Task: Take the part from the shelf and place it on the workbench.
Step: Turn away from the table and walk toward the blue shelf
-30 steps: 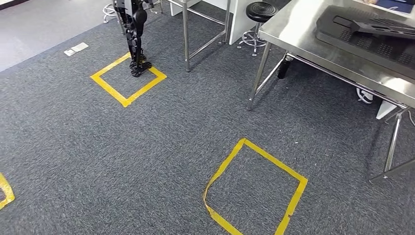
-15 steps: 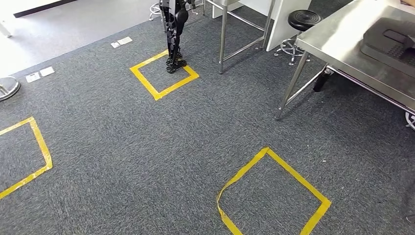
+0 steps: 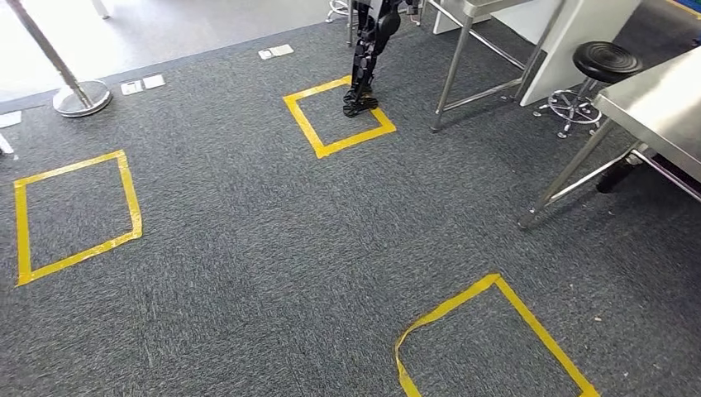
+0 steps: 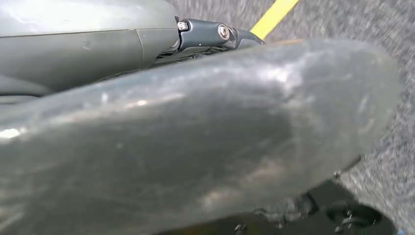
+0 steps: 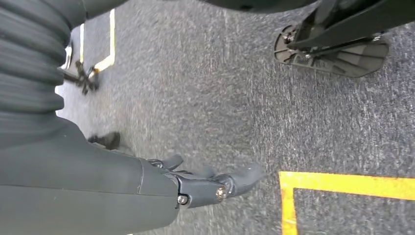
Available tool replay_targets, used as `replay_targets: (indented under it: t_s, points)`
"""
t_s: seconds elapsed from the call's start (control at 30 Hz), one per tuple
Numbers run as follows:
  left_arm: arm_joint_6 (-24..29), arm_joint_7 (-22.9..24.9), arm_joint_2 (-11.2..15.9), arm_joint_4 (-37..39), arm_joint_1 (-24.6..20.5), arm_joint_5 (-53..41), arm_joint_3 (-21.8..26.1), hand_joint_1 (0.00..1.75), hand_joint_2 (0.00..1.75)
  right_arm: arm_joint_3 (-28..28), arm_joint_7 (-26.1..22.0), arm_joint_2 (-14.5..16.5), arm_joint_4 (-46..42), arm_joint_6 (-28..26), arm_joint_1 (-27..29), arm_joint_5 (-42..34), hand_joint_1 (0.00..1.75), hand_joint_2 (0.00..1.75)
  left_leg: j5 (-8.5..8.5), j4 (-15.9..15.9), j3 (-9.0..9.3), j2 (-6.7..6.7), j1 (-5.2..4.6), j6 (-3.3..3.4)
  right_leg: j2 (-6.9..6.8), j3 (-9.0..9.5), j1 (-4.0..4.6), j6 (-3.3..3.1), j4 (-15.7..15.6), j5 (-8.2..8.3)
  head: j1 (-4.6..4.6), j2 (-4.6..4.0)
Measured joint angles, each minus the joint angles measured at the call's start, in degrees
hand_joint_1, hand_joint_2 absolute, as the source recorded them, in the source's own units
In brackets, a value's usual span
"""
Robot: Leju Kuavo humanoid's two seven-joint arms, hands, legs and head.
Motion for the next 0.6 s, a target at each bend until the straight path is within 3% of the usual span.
replay_targets:
  t_s: [0.03, 0.07, 0.1, 0.13, 0.2, 0.27, 0.3, 0.33, 0.4, 0.47, 0.5, 0.53, 0.57, 0.6]
  points:
    - [-0.2, 0.0, 0.0, 0.0, 0.0, 0.1, 0.1, 0.00, 0.00, 0.0, 0.0, 0.0, 0.0, 0.0, 0.0, 0.1, 0.00, 1.75, 0.10, 0.0, -0.03, -0.96, -0.01, -0.06, 0.18, 0.55, -0.02, 0.45, -1.7, 1.16, 0.01, 0.00]
    - [-0.3, 0.0, 0.0, 0.0, 0.0, 0.1, 0.2, 0.00, 0.00, 0.0, -0.1, 0.0, 0.0, 0.0, 0.0, 0.1, 0.00, 1.75, 0.23, 0.0, -0.03, -1.87, 0.00, -0.18, 0.75, 2.08, -0.04, 0.89, -5.3, 2.90, 0.02, 0.00]
    - [-0.3, 0.0, 0.0, 0.0, 0.0, 0.1, 0.3, 0.00, 0.00, 0.0, -0.1, -0.1, 0.0, 0.0, 0.0, 0.2, 0.00, 1.75, 0.39, 0.0, -0.08, -2.73, -0.03, -0.41, 2.19, 4.00, -0.07, 1.09, -9.7, 4.66, 0.04, 0.00]
    - [-0.3, 0.1, 0.0, 0.0, 0.0, 0.1, 0.3, 0.00, 0.00, 0.0, -0.1, -0.1, 0.0, 0.0, 0.0, 0.2, 0.00, 1.75, 0.51, 0.1, -0.15, -3.50, -0.12, -0.66, 3.48, 5.59, -0.05, 1.01, -13.4, 6.06, 0.01, 0.00]
    - [-0.4, 0.3, 0.0, 0.0, 0.0, 0.0, 0.4, 0.00, 0.00, 0.0, -0.1, -0.1, 0.0, 0.1, -0.1, 0.4, 0.00, 1.75, 0.88, -0.1, -0.32, -4.81, -0.24, -1.36, 4.88, 7.06, 0.15, 0.25, -16.9, 7.26, -0.04, 0.00]
    - [-0.5, 0.2, 0.0, 0.0, 0.3, -0.1, 0.5, 0.00, 0.00, 0.1, -0.2, 0.0, 0.0, 0.1, -0.3, 0.5, 0.00, 1.75, 1.33, -0.4, -0.52, -5.65, -0.15, -2.12, 3.48, 7.37, 0.14, -0.68, -17.1, 7.73, -0.07, 0.00]
    - [-0.5, -0.1, 0.0, 0.0, 0.3, -0.1, 0.5, 0.00, 0.00, 0.2, -0.4, 0.0, 0.0, 0.1, -0.4, 0.6, 0.00, 1.75, 1.11, -0.1, -0.80, -4.65, -0.16, -2.35, 2.72, 7.55, -0.02, -1.12, -17.3, 7.99, -0.12, 0.00]
    - [-0.5, -0.4, 0.0, 0.0, 0.4, 0.0, 0.6, 0.00, 0.00, 0.3, -0.5, 0.1, 0.0, 0.1, -0.3, 0.6, 0.00, 1.75, 0.12, 1.2, -1.46, -2.82, -0.21, -2.53, 1.87, 7.71, -0.19, -1.64, -17.5, 8.25, -0.27, 0.00]
    - [-0.6, -1.0, 0.0, 0.0, 0.2, 0.1, 0.6, 0.00, 0.00, 0.5, -0.8, 0.1, 0.0, 0.1, -0.1, 0.6, 0.00, 1.75, -3.78, 7.2, -4.17, 1.48, -0.21, -2.83, 0.03, 7.79, -0.14, -2.31, -17.7, 8.43, -0.55, 0.00]
    - [-0.6, -1.5, 0.0, 0.0, 0.1, 0.2, 0.7, 0.00, 0.00, 0.5, -0.9, 0.1, 0.0, 0.1, 0.1, 0.7, 0.00, 1.75, -7.10, 14.4, -7.33, 2.84, 0.11, -3.34, -1.99, 7.76, 0.14, -2.50, -17.7, 8.38, -0.62, 0.00]
    - [-0.6, -1.6, 0.0, 0.0, 0.1, 0.3, 0.7, 0.00, 0.00, 0.5, -0.9, 0.1, 0.0, 0.1, 0.1, 0.7, 0.00, 1.75, -7.31, 15.9, -7.84, 3.04, 0.29, -3.58, -2.95, 7.74, 0.19, -2.51, -17.7, 8.34, -0.63, 0.00]
    - [-0.7, -1.6, -0.1, 0.0, 0.1, 0.3, 0.7, 0.00, 0.00, 0.5, -0.9, 0.1, 0.0, 0.1, 0.0, 0.7, 0.00, 1.75, -6.43, 15.1, -7.12, 3.32, 0.50, -3.80, -3.83, 7.82, 0.18, -2.45, -17.6, 8.25, -0.64, 0.00]
    - [-0.7, -1.5, 0.0, 0.0, 0.1, 0.3, 0.7, 0.00, 0.00, 0.5, -0.9, 0.1, 0.0, 0.1, 0.0, 0.7, 0.00, 1.75, -4.84, 12.1, -5.26, 3.89, 0.71, -3.97, -4.60, 8.00, 0.15, -2.31, -17.6, 8.10, -0.66, 0.00]
    - [-0.7, -1.4, 0.0, 0.0, 0.1, 0.3, 0.7, 0.00, 0.00, 0.5, -0.9, 0.1, 0.0, 0.1, -0.1, 0.7, 0.00, 1.75, -3.31, 8.1, -2.86, 5.43, 0.84, -4.11, -5.29, 8.24, 0.19, -2.04, -17.5, 7.87, -0.69, 0.00]
